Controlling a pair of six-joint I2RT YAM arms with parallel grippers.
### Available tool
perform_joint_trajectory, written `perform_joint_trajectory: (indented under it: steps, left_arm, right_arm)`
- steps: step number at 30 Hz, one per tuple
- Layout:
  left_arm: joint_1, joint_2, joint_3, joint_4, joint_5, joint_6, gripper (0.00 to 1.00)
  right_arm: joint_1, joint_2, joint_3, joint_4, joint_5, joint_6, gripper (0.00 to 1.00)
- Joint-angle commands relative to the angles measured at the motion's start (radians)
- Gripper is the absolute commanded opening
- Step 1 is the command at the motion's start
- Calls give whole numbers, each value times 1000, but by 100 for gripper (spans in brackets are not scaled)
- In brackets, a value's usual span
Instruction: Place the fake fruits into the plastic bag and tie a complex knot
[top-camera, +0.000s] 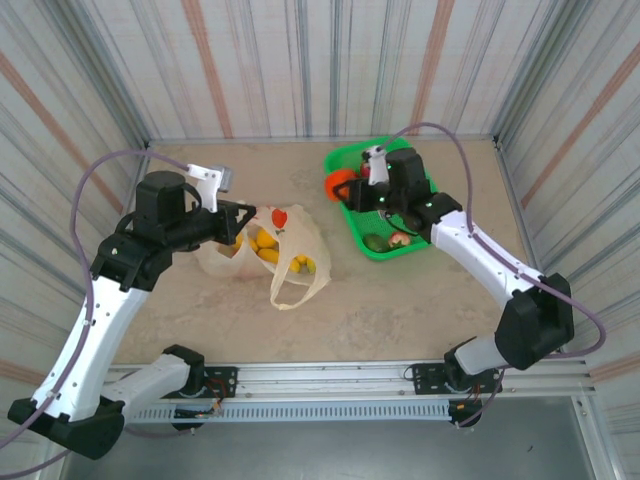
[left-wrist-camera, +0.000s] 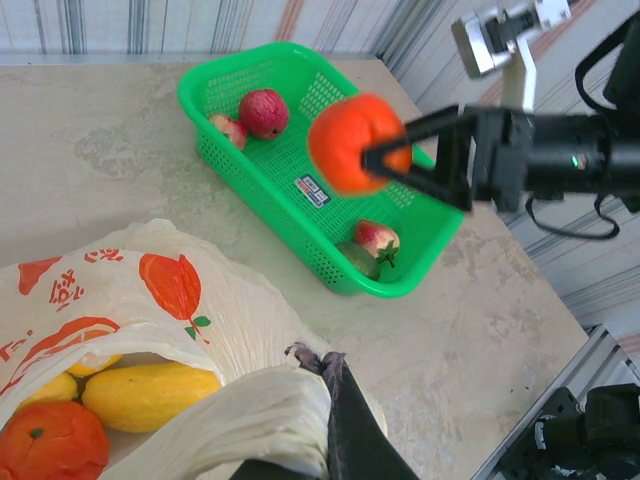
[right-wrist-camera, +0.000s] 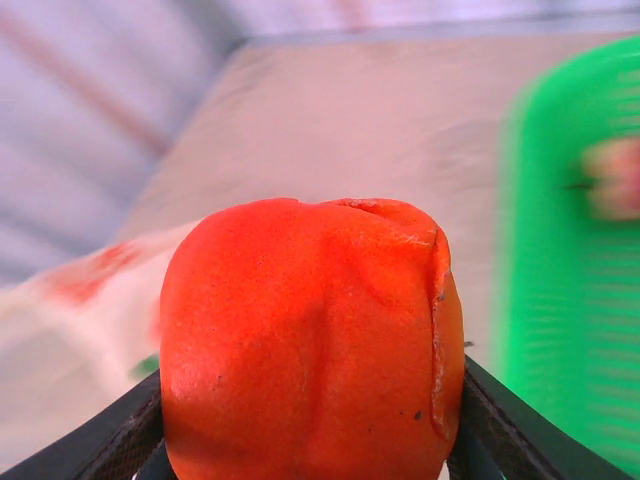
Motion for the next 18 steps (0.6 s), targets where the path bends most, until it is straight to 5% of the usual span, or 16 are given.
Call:
perform_joint_trajectory:
  steps: [1, 7, 18]
  left_arm:
    - [-3, -18, 5, -8, -8, -7, 0]
    - [-3, -21, 2, -11, -5, -9, 0]
    - [-3, -31, 13, -12, 4, -15, 0]
  right_arm:
    - [119, -12, -29, 49, -222, -69, 59]
    - [256, 49, -9, 103, -215, -50, 59]
    - [301, 272, 94, 164, -261, 27, 57]
